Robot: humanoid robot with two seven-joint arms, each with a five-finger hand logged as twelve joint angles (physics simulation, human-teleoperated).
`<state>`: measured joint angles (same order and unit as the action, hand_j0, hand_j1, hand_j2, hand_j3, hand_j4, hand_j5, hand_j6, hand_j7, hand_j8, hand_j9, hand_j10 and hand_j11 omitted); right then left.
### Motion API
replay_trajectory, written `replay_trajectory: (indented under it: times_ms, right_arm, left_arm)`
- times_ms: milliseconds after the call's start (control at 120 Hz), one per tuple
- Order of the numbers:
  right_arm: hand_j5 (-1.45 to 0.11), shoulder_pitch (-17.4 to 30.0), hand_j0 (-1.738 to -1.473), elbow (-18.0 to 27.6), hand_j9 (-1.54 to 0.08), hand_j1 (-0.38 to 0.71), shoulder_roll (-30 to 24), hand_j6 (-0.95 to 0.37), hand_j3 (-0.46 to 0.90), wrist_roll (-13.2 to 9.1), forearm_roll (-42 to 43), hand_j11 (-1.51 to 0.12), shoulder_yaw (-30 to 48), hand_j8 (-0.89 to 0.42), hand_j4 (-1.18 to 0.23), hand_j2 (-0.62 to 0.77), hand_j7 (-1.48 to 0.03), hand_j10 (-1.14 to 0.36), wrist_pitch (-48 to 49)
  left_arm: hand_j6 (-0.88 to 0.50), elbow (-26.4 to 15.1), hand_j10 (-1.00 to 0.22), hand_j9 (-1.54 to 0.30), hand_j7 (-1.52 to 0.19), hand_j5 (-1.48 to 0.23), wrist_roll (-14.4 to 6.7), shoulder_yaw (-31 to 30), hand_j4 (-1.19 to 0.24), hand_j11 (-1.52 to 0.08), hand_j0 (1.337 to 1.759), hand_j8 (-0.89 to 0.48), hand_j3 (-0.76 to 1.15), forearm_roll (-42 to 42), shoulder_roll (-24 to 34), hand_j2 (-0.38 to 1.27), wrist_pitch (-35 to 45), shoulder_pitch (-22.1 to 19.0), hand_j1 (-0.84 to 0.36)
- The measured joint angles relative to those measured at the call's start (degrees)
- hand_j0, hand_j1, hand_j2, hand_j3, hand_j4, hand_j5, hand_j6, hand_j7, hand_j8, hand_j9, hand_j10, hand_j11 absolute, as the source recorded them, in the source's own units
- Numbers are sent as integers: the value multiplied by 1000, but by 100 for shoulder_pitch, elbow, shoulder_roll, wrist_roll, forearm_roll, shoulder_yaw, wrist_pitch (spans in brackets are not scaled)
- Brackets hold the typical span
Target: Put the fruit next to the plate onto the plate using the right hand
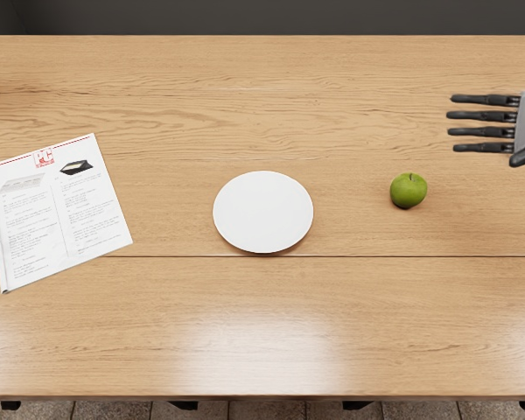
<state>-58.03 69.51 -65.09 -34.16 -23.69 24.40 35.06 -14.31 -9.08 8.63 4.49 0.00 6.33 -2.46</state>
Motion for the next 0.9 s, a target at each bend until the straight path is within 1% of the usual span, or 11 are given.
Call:
replay_trajectory:
  times_ms: [142, 200, 292, 342, 417, 492, 567, 633, 742, 817, 900]
  right_arm:
    - [-23, 5, -1658, 3, -24, -326, -25, -12, 0, -2, 9, -24, 26, -14, -14, -5, -24, -15, 0]
    - [-26, -81, -1658, 54, -26, -324, 48, -14, 0, -2, 124, -26, 81, -15, -15, -5, -27, -17, 1]
    - [-32, -716, -1658, 791, -32, -318, 362, -19, 0, -9, 1546, -32, 129, -21, -21, -6, -33, -22, 0]
    - [-50, -966, -1658, 1229, -50, -302, 460, -35, 0, -36, 2267, -50, 141, -36, -36, -9, -51, -37, -153]
    - [-73, -1175, -1658, 1810, -73, -282, 544, -54, 0, -60, 3175, -73, 145, -55, -55, -12, -73, -55, -906]
    - [-95, -1263, -1658, 2371, -95, -262, 589, -73, 0, -72, 3919, -95, 57, -73, -73, -15, -95, -73, -2086]
    - [-116, -1297, -1658, 2719, -116, -242, 717, -90, 0, -78, 4475, -116, -280, -90, -90, -18, -116, -90, -3150]
    - [-126, -1320, -1658, 2863, -126, -233, 957, -99, 0, -81, 4963, -126, -697, -99, -99, -19, -126, -99, -3843]
    - [-137, -1337, -1658, 2962, -136, -225, 1194, -109, 0, -83, 5752, -136, -1200, -108, -107, -20, -136, -107, -4455]
    - [-144, -1330, -1658, 2993, -144, -218, 1268, -115, 0, -83, 6101, -144, -1484, -114, -114, -21, -144, -113, -4904]
    - [-150, -1304, -1658, 3010, -150, -212, 1467, -120, 0, -84, 6389, -150, -1870, -119, -119, -21, -150, -118, -5630]
  left_arm:
    - [0, 0, 0, 0, 0, 0, 2, 0, 0, 0, 1658, 0, 0, 0, 0, 0, 0, 0, 349]
    - [0, 1, 0, 0, 0, 0, 2, 1, 0, 0, 1658, 0, 0, 1, 0, 0, 0, 0, 349]
    - [0, 0, 0, 0, 0, 0, 1, 0, 0, 0, 1658, 0, 0, 0, 0, 0, 0, 0, 349]
    - [0, -1, 0, 0, 0, 0, 1, 0, 0, 0, 1658, 0, 0, 0, 0, 0, 0, 0, 349]
    - [0, -1, 0, 0, 0, 0, 1, -1, 0, 0, 1658, 0, 0, -1, 0, 0, 0, 0, 349]
    - [0, 1, 0, 0, 0, 0, 2, -1, 0, 0, 1658, 0, 0, -1, 0, 0, 0, 0, 349]
    - [0, 1, 0, 0, 0, 0, 0, -1, 0, 0, 1658, 0, 0, -1, 0, 0, 0, 0, 349]
    - [0, 0, 0, 0, 0, 0, 1, -1, 0, 0, 1658, 0, 0, -1, 0, 0, 0, 0, 349]
    - [0, 0, 0, 0, 0, 0, 1, -1, 0, 0, 1658, 0, 0, -1, 0, 0, 0, 0, 349]
    - [0, 0, 0, 0, 0, 0, 0, -1, 0, 0, 1658, 0, 0, -1, 0, 0, 0, 0, 349]
    - [0, 0, 0, 0, 0, 0, 0, -1, 0, 0, 1658, 0, 0, -1, 0, 0, 0, 0, 349]
